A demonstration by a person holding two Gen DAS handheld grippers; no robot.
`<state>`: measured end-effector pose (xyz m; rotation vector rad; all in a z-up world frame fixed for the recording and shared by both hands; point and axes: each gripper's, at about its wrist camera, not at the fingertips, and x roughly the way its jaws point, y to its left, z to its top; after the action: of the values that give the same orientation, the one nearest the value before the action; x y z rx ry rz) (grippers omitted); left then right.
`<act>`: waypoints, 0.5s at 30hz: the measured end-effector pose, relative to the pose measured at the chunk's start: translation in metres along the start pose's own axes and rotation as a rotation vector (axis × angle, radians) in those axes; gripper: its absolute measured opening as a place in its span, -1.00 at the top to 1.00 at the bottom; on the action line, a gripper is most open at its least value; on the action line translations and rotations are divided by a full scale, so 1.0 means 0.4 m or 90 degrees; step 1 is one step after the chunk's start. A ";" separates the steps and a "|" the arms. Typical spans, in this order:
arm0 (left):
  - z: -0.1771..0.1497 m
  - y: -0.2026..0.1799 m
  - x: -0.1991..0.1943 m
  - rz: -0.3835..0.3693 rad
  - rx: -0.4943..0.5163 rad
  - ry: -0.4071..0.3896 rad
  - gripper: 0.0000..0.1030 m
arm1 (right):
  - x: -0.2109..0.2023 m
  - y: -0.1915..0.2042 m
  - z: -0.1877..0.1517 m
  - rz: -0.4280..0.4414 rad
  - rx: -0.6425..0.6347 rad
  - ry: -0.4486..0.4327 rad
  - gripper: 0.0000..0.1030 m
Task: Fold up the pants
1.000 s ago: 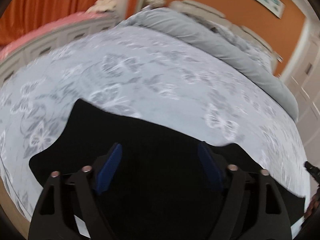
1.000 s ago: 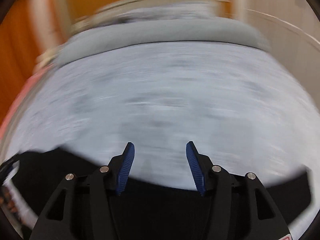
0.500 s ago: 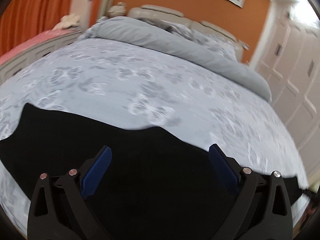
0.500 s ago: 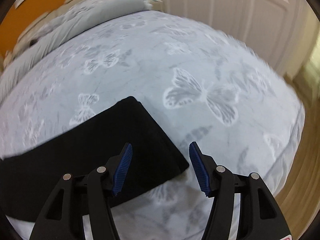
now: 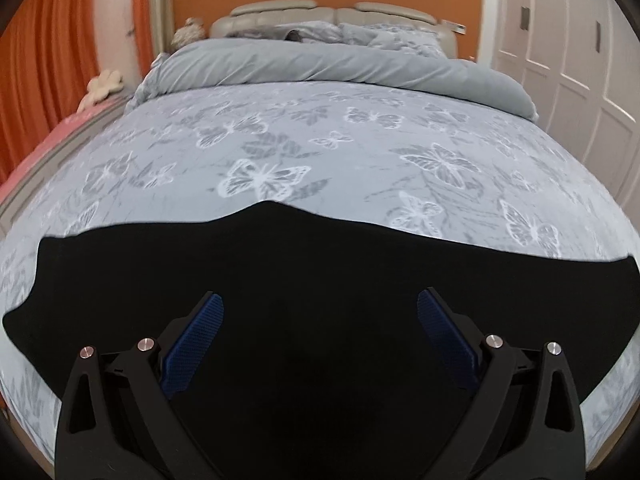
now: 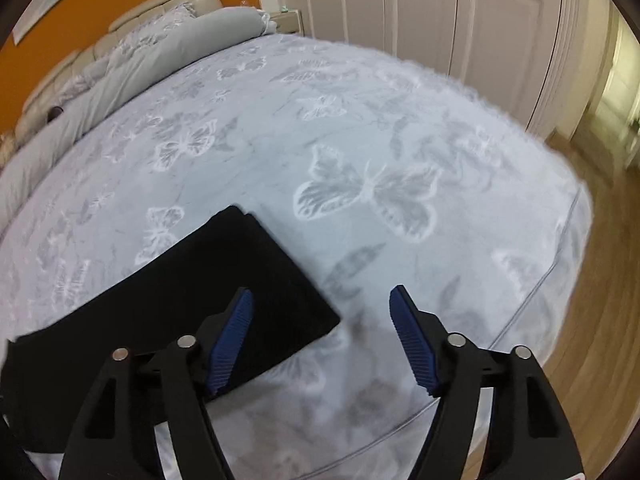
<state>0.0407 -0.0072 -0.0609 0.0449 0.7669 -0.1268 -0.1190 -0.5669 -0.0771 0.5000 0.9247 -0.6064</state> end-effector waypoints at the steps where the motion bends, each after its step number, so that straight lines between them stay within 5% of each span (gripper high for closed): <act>1: 0.001 0.008 -0.001 0.006 -0.008 0.005 -0.86 | 0.016 -0.002 -0.004 0.008 0.008 0.020 -0.41; 4: -0.002 0.024 -0.014 0.017 -0.013 0.008 -0.86 | 0.094 -0.002 -0.019 0.041 0.036 0.100 -0.45; 9: -0.010 0.042 -0.044 0.050 0.003 -0.001 -0.86 | 0.105 0.034 -0.016 0.061 0.040 0.083 -0.34; 11: -0.011 0.053 -0.053 0.049 -0.001 0.000 -0.86 | 0.108 0.051 -0.013 0.083 0.051 0.084 0.46; 12: -0.012 0.061 -0.057 0.051 -0.003 0.000 -0.86 | 0.107 0.054 -0.010 0.104 0.063 0.086 0.67; 15: -0.016 0.080 -0.063 0.061 -0.006 0.004 -0.86 | 0.067 0.089 0.004 0.118 0.078 0.055 0.71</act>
<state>0.0226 0.0276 -0.0480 0.0729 0.7703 -0.0314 -0.0819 -0.5491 -0.0944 0.7175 0.9151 -0.4776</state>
